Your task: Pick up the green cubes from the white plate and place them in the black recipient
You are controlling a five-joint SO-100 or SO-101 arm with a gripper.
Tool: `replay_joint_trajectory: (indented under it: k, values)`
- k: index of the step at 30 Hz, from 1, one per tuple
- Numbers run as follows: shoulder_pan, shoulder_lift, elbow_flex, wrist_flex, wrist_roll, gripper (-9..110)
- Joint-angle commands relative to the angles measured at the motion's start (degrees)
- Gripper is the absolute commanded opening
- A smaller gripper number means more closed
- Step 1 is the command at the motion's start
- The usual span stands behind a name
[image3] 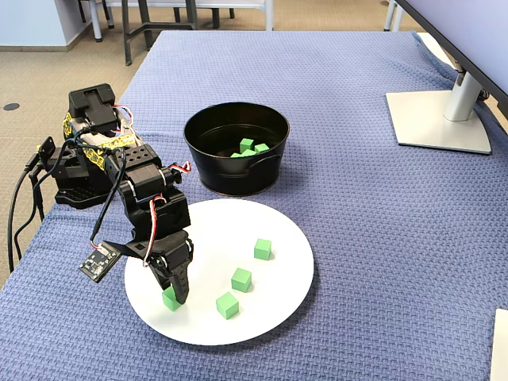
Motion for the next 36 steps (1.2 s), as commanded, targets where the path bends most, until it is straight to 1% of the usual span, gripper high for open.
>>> replay_joint_trajectory:
  k: [1,4,8,12,16,20,24,30,33,35,36]
  values:
    - [0.97,0.88,-3.43,0.09,0.09,0]
    - [1.32,3.43,-2.02,0.09,0.09,0]
    - [2.11,18.02,6.5,-2.11,0.18,0]
    - [-2.29,32.34,15.56,0.79,-0.79,0]
    - [-8.26,46.49,23.38,3.08,1.14,0]
    - [-18.9,58.1,27.6,6.06,1.85,0]
    - [-33.49,63.81,32.78,3.78,3.78,0]
    - [-51.86,63.98,34.89,3.08,10.02,0]
    - [-58.1,63.81,36.91,2.37,11.87,0]
    - [-60.29,63.9,36.83,2.46,12.92,0]
    - [-61.44,63.9,36.3,3.43,12.04,11]
